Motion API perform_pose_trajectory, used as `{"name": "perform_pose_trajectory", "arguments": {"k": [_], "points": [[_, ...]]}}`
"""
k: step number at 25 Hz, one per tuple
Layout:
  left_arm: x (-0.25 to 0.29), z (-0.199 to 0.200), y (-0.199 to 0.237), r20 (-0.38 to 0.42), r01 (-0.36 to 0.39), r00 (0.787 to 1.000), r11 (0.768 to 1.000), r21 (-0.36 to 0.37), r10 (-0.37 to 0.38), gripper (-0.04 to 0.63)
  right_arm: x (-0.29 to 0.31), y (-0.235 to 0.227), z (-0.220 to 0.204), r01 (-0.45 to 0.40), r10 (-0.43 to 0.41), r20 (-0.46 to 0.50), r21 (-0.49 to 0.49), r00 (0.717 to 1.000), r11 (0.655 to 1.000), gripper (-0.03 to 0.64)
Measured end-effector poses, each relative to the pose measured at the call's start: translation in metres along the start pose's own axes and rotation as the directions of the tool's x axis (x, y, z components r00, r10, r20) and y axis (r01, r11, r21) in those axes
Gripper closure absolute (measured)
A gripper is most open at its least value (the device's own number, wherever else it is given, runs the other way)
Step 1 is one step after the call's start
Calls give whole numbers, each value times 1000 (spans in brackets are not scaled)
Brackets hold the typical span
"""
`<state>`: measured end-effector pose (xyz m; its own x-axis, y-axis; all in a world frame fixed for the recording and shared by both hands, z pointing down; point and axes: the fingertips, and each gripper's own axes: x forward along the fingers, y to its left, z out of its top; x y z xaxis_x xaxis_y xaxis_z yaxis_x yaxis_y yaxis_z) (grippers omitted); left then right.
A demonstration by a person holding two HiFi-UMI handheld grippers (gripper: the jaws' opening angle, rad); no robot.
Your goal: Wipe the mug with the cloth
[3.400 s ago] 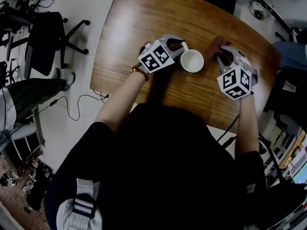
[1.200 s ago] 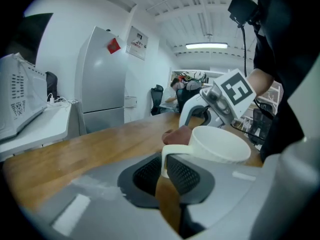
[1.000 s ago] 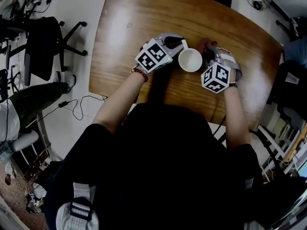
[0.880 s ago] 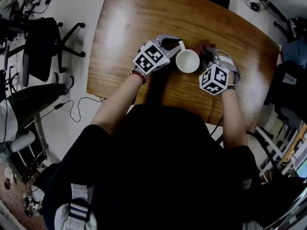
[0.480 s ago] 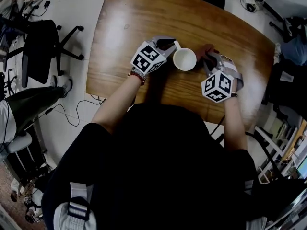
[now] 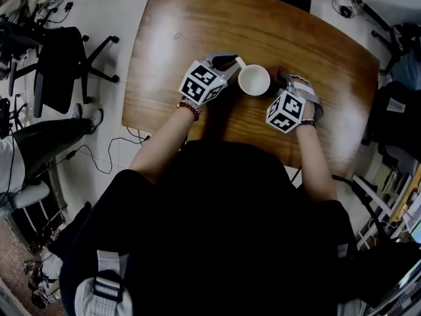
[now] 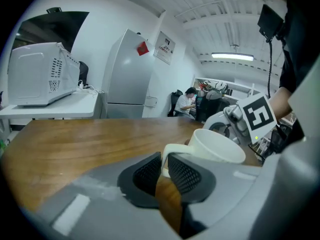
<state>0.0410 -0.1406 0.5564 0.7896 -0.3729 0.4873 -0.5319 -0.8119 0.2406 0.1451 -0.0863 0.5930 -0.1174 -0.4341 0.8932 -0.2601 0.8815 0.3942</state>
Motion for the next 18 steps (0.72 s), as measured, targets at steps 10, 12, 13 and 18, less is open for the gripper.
{"name": "perform_pose_trajectory", "arguments": {"k": [10, 12, 13, 18], "points": [[-19, -14, -4, -7, -70, 998, 997, -42, 70, 543, -47, -11, -2, 50, -58, 27, 237, 998, 970, 552], [-22, -17, -6, -5, -81, 997, 996, -47, 81, 543, -62, -11, -3, 58, -68, 28, 270, 997, 961, 552], [-24, -18, -7, -3, -87, 996, 995, -51, 87, 543, -67, -9, -2, 54, -64, 27, 276, 998, 960, 552], [-36, -26, -13, -4, -128, 992, 990, -64, 128, 541, -56, 15, 1, 7, -9, 8, 255, 1000, 967, 552]]}}
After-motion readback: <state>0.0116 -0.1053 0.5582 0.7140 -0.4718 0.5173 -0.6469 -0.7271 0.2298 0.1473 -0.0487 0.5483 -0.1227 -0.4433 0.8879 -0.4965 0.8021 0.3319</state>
